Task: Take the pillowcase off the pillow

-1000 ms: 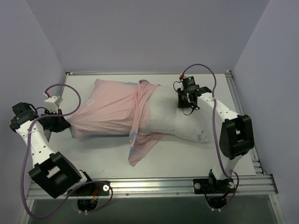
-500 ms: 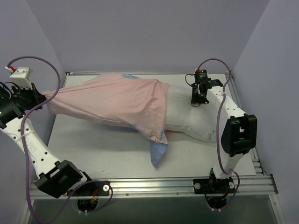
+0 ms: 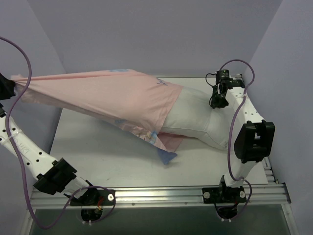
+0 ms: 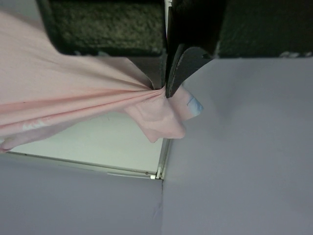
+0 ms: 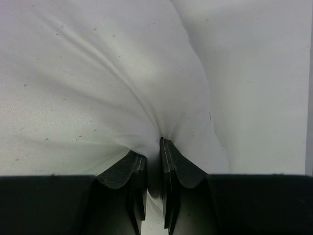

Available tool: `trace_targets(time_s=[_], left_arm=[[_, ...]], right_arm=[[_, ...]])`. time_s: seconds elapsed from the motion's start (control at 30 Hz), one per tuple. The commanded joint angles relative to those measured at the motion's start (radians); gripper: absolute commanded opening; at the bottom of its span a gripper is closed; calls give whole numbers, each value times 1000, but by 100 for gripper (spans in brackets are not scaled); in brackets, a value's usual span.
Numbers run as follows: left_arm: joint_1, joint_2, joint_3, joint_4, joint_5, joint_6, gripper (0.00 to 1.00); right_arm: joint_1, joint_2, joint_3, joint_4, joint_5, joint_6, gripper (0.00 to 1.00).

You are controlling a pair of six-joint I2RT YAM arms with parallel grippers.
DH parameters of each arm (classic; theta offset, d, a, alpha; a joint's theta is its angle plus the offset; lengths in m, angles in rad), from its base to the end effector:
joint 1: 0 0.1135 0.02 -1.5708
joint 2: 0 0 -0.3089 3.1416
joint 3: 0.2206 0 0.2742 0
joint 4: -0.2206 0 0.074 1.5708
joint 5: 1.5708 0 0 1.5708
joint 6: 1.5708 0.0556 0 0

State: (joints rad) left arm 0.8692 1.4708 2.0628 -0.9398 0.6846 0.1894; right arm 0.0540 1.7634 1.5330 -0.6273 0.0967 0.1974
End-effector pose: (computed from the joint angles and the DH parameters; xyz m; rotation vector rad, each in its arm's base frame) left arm 0.2126 0.1971 0.5800 -0.1745 1.8305 0.0829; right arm 0.4376 0.0183 0.3162 0.2171 2.4134 -0.0032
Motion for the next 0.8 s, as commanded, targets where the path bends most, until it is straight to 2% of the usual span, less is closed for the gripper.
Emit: trace_targets(time_s=[0.0, 0.4, 0.67, 0.77], left_arm=[[120, 8, 131, 358, -356, 22, 2], [160, 147, 422, 291, -425, 21, 2], [209, 227, 505, 276, -464, 33, 2], [215, 235, 507, 277, -429, 51, 2]], right_arm=[[-152, 59, -16, -152, 439, -93, 0], [-224, 22, 21, -150, 426, -105, 0], [-244, 10, 18, -146, 420, -108, 0], [-247, 16, 26, -153, 413, -105, 0]])
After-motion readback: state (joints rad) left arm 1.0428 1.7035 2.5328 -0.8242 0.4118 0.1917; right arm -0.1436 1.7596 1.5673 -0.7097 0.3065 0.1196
